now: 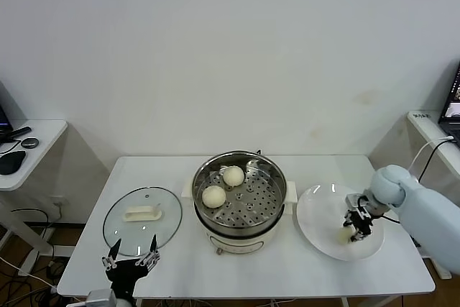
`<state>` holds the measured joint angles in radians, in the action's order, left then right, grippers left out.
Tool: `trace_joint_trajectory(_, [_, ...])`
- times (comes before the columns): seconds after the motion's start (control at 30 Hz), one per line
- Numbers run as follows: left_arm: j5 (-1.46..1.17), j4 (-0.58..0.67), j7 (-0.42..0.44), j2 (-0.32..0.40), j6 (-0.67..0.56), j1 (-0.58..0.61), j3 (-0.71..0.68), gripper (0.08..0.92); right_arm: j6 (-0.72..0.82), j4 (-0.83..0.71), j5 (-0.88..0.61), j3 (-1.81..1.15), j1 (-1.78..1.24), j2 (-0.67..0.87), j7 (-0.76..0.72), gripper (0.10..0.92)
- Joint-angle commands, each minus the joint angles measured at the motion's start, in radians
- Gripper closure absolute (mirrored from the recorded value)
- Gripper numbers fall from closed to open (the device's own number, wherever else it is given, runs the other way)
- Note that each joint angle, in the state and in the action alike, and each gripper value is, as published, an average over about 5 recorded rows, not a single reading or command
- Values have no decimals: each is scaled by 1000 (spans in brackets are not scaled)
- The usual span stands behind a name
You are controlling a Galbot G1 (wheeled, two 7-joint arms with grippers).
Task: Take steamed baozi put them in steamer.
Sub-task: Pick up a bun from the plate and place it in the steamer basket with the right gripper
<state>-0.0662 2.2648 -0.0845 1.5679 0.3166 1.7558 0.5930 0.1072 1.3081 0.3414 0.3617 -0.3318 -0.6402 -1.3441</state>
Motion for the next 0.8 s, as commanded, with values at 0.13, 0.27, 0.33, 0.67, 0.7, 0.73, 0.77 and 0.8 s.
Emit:
trace_joint_trajectory(0.13, [10,-7,-5,4,-3,-28,-8,177,18,11,-134,138,328,2,-13,634])
trace_joint_trajectory(0.27, [16,-16,-11,5,-7,-47,-7,177,37,-8,-222,256,578,-77,-31,635])
trace_joint_trajectory(0.33, [16,-19,-12,5,-9,-52,-4,177,47,-24,-263,309,678,-134,-38,635])
trace_joint_trajectory(0.67, [15,-8,-14,13,-14,-64,5,177,-41,1,-549,451,873,-335,-73,626])
trace_joint_trajectory(0.7, [15,-7,-13,14,-14,-64,5,177,-116,8,-578,471,872,-341,-71,626])
trace_joint_trajectory(0.73, [15,-8,-13,16,-14,-64,5,177,-200,11,-606,500,875,-348,-65,626])
trace_joint_trajectory(0.77, [15,-8,-13,17,-14,-65,4,177,-282,10,-627,527,881,-356,-56,626])
trace_joint_trajectory(0.8, [16,-9,-14,19,-14,-66,3,177,-364,11,-639,559,886,-363,-46,626])
